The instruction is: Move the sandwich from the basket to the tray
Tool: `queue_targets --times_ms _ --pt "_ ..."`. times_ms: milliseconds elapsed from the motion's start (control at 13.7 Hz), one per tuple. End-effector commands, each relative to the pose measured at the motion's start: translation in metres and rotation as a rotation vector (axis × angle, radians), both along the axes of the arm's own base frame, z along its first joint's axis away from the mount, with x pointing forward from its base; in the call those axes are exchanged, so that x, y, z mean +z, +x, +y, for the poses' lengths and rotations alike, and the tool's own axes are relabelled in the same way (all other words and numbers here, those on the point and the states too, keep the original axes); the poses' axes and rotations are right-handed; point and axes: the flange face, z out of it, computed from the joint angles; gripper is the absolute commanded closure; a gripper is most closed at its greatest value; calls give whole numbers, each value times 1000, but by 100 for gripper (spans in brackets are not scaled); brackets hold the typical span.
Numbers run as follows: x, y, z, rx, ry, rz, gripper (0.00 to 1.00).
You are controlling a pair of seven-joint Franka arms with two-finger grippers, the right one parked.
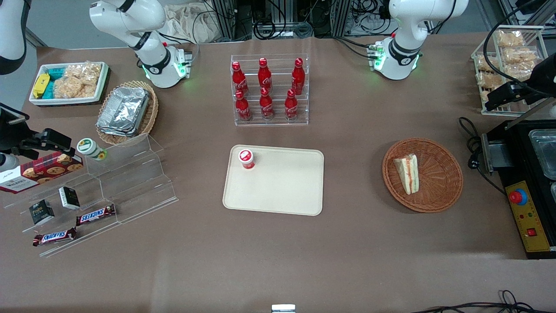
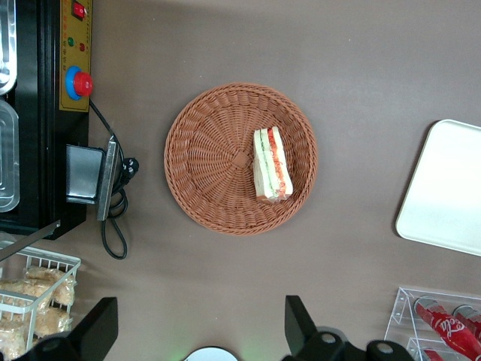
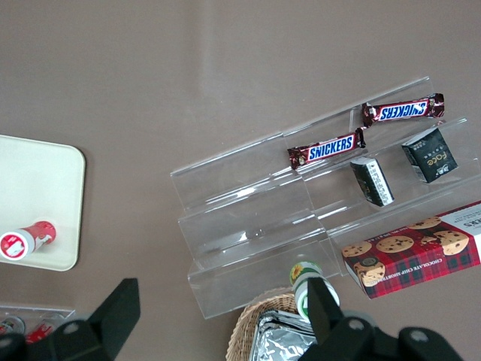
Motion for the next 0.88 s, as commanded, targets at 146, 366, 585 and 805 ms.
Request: queue_targets --times_ms 146,366,585,805 --pt "3 -2 4 -17 31 10 0" --pt "-1 -2 4 -23 34 23 0" --pt "-21 9 1 -10 31 62 0" --pt "-39 16 -1 -9 18 88 0"
